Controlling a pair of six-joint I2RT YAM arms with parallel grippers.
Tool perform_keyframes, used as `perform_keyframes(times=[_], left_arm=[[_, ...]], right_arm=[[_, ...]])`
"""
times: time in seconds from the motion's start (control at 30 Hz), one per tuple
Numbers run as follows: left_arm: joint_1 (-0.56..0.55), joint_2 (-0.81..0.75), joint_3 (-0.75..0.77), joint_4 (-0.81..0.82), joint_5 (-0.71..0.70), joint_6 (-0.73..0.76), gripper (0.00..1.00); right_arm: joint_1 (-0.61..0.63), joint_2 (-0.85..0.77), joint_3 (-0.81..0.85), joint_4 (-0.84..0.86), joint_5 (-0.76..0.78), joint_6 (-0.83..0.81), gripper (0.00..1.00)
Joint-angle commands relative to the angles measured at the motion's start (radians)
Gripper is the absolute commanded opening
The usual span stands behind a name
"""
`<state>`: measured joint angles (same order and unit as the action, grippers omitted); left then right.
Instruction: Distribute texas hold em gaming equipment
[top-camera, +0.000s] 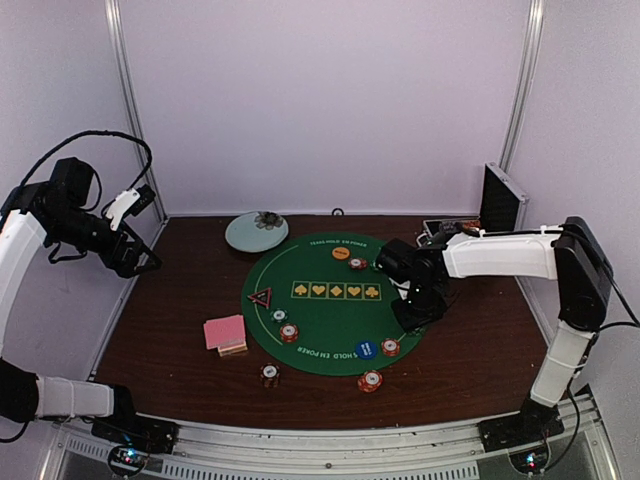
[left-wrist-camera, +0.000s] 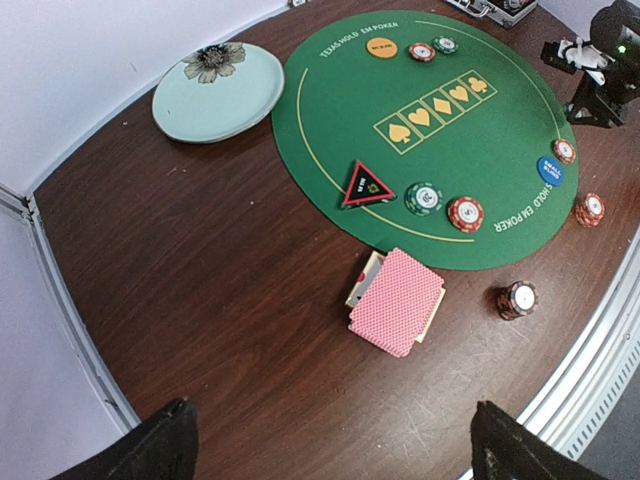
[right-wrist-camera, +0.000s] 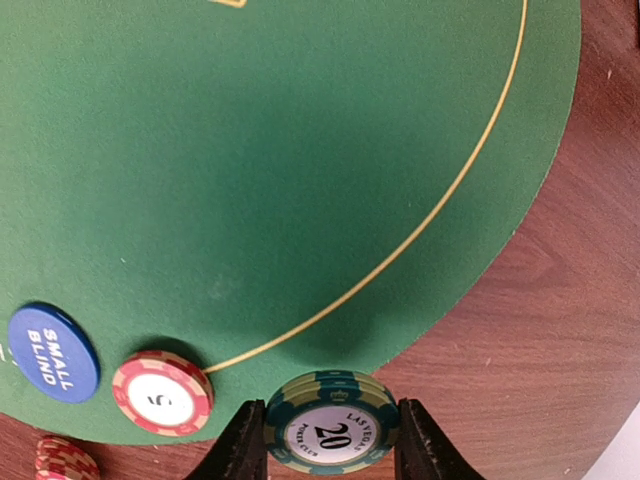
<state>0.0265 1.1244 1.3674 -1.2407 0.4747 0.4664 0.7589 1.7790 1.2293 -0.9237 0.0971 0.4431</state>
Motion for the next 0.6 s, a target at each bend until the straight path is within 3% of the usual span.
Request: perform_keyframes(times=[0.0,0.4,0.47,0.57], left_arm=[[0.006,-0.012,0.022,0.004,0.005,0.009,0.97],[0.006,-0.012,0.016,0.004,0.001,0.017,0.98],[0.007,-0.010,0.015,0.004,0.002,0.018,0.98],[0.006,-0.009,0.015,0.003,0.001,0.018,0.98]], right_arm=[[-0.015,0.012,-0.001,0.068,-0.004,-0.005,0.28],[-0.030,0.065,-0.020,0.111,-0.027,0.000,0.29],[-0.033,0.071,-0.029,0.113,-0.027,0.002,0.33],[-0.038,0.069,-0.029,0.109,-0.026,0.003,0.50]])
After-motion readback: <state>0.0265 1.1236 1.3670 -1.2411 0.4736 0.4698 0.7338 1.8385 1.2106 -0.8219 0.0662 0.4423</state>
